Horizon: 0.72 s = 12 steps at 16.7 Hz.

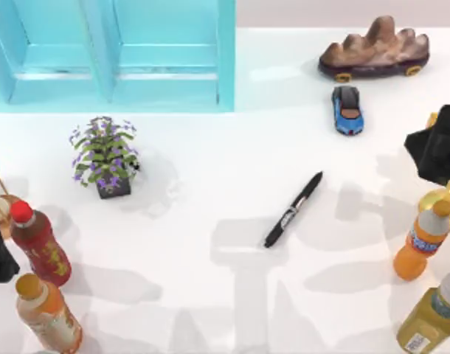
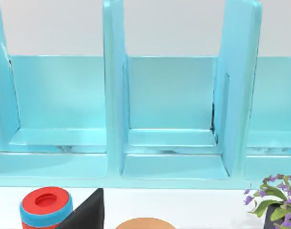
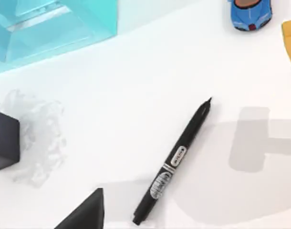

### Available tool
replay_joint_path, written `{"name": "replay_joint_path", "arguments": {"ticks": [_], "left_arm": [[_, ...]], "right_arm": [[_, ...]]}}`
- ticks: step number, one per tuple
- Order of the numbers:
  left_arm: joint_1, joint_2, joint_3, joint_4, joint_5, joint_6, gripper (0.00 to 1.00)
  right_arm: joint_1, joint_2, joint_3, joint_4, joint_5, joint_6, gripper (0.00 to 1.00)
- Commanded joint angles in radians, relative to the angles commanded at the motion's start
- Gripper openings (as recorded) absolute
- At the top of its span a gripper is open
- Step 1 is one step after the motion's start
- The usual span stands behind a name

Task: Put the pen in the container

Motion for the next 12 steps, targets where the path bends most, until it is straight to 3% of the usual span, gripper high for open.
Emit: {"name": "replay_joint_path", "arguments": {"ticks": [7,12], "left_arm": [[0.000,0.000,0.000,0.000,0.000,0.000,1.00],[0.000,0.000,0.000,0.000,0.000,0.000,1.00]], "right_arm": [[0.113,0.801,0.616,-0.369,0.010,0.377,1.00],[0.123,1.134,0.900,-0.540,-0.007,0.516,1.00]]}}
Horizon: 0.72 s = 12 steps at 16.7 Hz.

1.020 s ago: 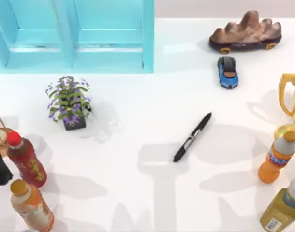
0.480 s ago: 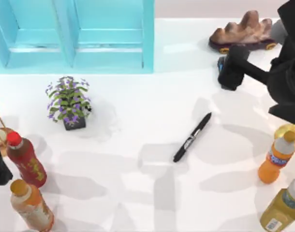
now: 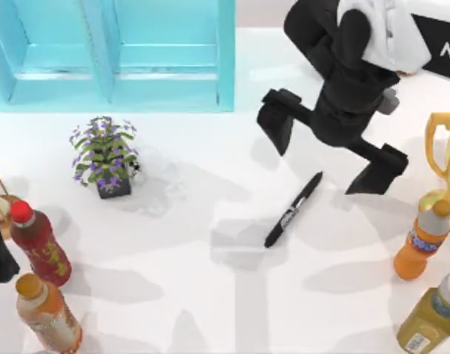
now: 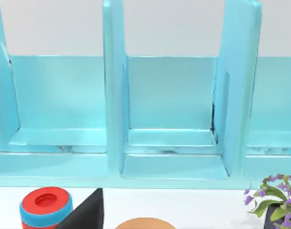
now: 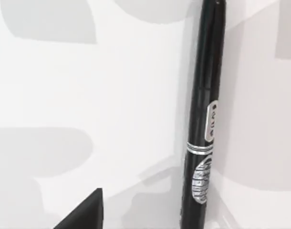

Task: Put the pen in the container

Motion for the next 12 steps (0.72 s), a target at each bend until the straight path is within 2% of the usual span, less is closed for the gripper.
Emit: {"name": "replay_joint_path", "arguments": {"ticks": [3,8,12], "left_arm": [[0.000,0.000,0.000,0.000,0.000,0.000,1.00],[0.000,0.000,0.000,0.000,0.000,0.000,1.00],[0.000,0.000,0.000,0.000,0.000,0.000,1.00]], "right_arm": [[-0.002,0.075,0.073,-0.043,-0.009,0.030,1.00],[-0.005,0.079,0.076,-0.045,-0.009,0.030,1.00],[-0.001,0.119,0.035,0.030,-0.010,0.033,1.00]]}}
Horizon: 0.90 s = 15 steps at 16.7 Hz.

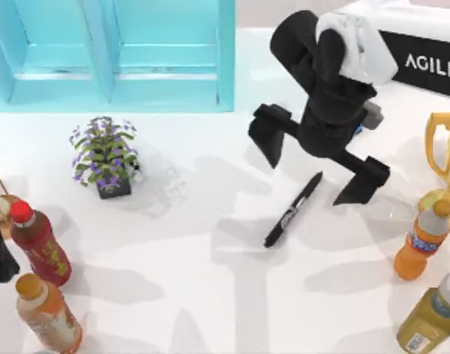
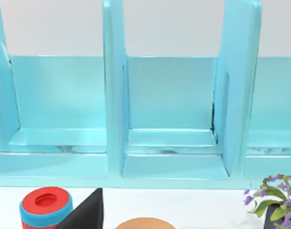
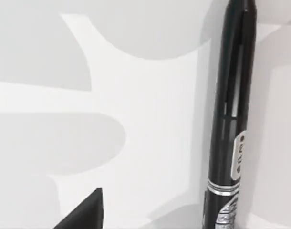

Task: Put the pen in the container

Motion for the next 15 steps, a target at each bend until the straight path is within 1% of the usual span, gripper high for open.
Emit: {"name": "replay_joint_path", "arguments": {"ticks": [5,10,15], "left_arm": [[0.000,0.000,0.000,0.000,0.000,0.000,1.00],[0.000,0.000,0.000,0.000,0.000,0.000,1.00],[0.000,0.000,0.000,0.000,0.000,0.000,1.00]], "right_arm": [[0.007,0.099,-0.101,0.212,0.002,0.008,1.00],[0.007,0.115,-0.116,0.236,0.002,0.009,1.00],[0.007,0.115,-0.116,0.236,0.002,0.009,0.62]]}}
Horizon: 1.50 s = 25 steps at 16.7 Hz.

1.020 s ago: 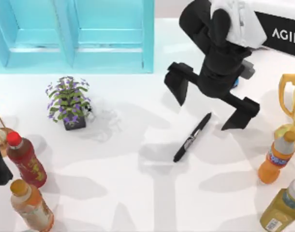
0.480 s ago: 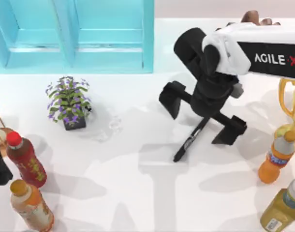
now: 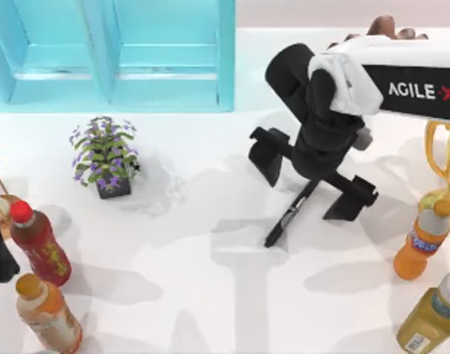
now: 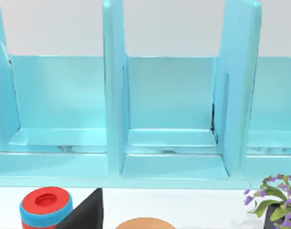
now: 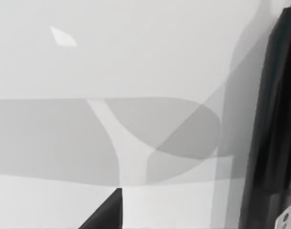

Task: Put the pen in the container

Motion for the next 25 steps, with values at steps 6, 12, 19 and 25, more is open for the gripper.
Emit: {"name": "replay_joint_path", "arguments": {"ticks": [6,12,19,25], "left_arm": [[0.000,0.000,0.000,0.000,0.000,0.000,1.00],[0.000,0.000,0.000,0.000,0.000,0.000,1.00],[0.000,0.000,0.000,0.000,0.000,0.000,1.00],[0.000,0.000,0.000,0.000,0.000,0.000,1.00]], "right_arm": [[0.000,0.000,0.000,0.000,0.000,0.000,0.17],[0.000,0.000,0.000,0.000,0.000,0.000,0.00],[-0.006,-0.081,0.014,-0.098,0.029,-0.036,0.00],[-0.006,-0.136,0.199,-0.356,0.025,-0.036,0.00]]}}
